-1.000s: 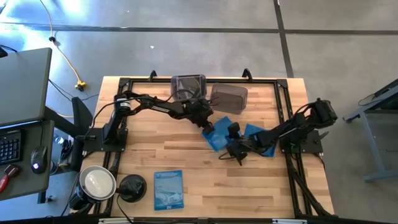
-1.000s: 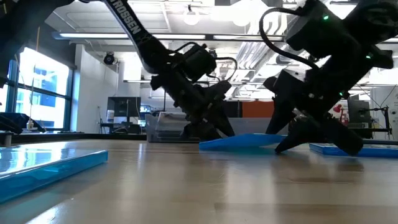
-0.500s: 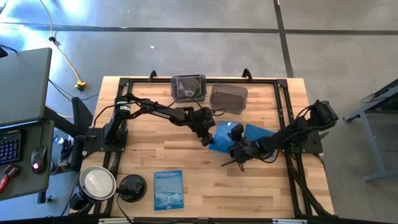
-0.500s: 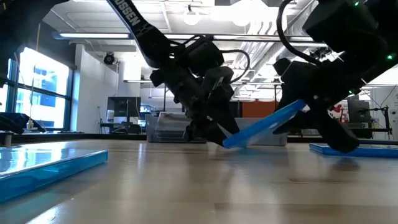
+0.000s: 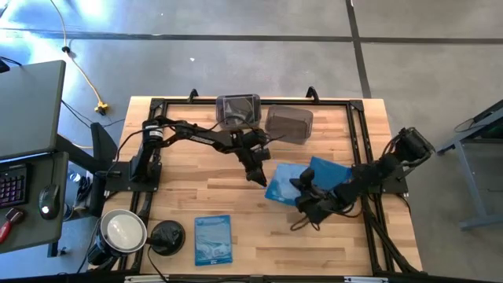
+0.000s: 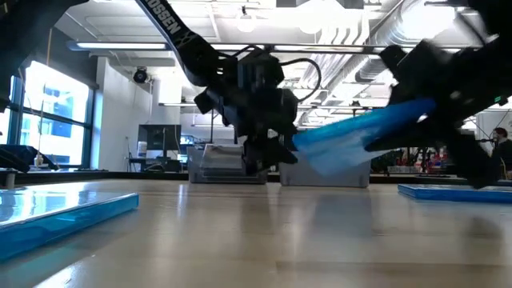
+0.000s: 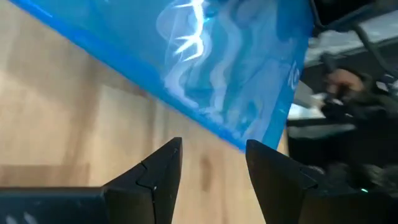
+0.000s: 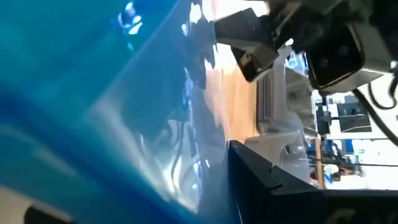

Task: Pick & place jewel cases by type
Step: Put the top left blue cd case into the right black bin

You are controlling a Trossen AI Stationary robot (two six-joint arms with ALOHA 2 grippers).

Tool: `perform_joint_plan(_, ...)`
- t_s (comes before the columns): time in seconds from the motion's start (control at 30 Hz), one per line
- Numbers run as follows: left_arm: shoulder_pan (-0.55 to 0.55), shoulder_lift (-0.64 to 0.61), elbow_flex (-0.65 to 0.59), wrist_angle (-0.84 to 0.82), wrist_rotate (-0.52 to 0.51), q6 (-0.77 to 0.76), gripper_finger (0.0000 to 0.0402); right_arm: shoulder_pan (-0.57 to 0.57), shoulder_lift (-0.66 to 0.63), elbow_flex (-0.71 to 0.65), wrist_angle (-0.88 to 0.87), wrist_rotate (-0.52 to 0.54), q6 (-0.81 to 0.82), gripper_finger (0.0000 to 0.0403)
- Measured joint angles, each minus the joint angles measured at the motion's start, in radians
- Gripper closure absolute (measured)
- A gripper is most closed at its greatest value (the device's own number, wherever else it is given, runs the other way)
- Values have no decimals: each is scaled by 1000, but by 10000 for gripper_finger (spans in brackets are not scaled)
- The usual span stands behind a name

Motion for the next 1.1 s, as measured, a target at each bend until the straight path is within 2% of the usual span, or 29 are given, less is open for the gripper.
perform_joint_plan(0.1,16,-9,0,14,80,1,225,40,-18,0,-31,25,69,351)
perform_joint_plan(0.2,35,-24,-1,10,149,-7,225,53,-36,0,-89,101,185,351)
perform_joint_plan(0.3,51,-53,0,-2,154,-54,225,36,-71,0,-133,181,265,349)
perform_joint_plan(0.43,53,-94,-1,0,148,-34,225,-19,-141,40,-145,231,212,348)
perform_joint_plan(0.6,56,-199,0,-35,120,-1,225,-138,-266,116,-147,202,116,348)
perform_joint_plan(0.77,73,-352,-1,-196,-89,113,225,-281,-402,178,-152,78,106,347)
perform_joint_plan(0.83,73,-426,0,-294,-241,172,225,-354,-445,196,-152,-14,104,347)
perform_joint_plan(1.0,48,-605,0,-476,-675,257,225,-568,-473,230,-185,-328,154,347)
perform_joint_plan(1.1,27,-685,0,-541,-840,234,225,-708,-438,248,-254,-476,179,347)
